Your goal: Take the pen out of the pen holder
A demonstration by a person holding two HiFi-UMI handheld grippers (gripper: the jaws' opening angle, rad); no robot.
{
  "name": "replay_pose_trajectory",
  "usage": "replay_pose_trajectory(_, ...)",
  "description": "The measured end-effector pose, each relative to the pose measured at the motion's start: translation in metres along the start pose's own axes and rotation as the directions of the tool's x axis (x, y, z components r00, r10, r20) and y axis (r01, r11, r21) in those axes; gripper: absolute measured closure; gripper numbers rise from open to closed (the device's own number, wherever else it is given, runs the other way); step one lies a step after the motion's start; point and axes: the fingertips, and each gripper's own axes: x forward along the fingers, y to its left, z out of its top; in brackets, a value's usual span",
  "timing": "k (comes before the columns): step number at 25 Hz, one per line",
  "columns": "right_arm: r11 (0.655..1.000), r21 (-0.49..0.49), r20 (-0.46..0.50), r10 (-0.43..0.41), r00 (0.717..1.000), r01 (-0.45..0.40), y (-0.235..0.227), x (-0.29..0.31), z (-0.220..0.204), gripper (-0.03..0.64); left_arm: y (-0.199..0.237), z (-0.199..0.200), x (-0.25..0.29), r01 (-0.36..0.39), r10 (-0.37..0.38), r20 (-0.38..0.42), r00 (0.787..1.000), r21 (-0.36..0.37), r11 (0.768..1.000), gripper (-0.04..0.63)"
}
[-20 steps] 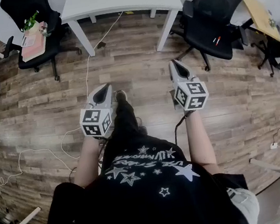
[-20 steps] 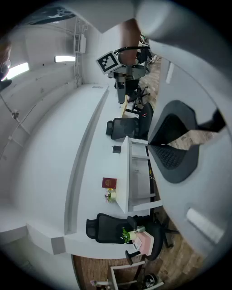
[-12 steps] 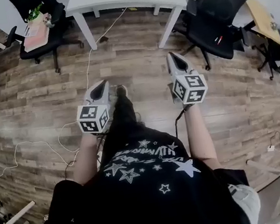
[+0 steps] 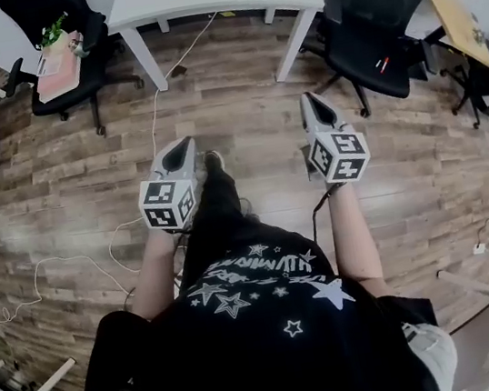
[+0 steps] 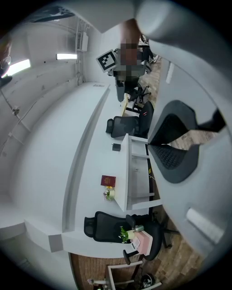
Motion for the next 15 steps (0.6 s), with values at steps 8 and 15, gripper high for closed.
replay_pose_trajectory(8, 0.997, 0.075, -0.046, 0.018, 0.999, -0.015, -0.029, 0.068, -0.001, 0.414, 0.03, 0.028, 0.079, 0.042, -0.041, -0.022, 0.999, 0.014, 0.999, 0.584)
replay_pose_trajectory(15, 0.993, 0.121, -0.088, 0.014, 0.996, -0.003, -0.062, 0.169, 0.007, 0.385, 0.081, 0.055, 0.171, 0.075, -0.074, -0.051, 0.996, 0.013, 0.997, 0.584)
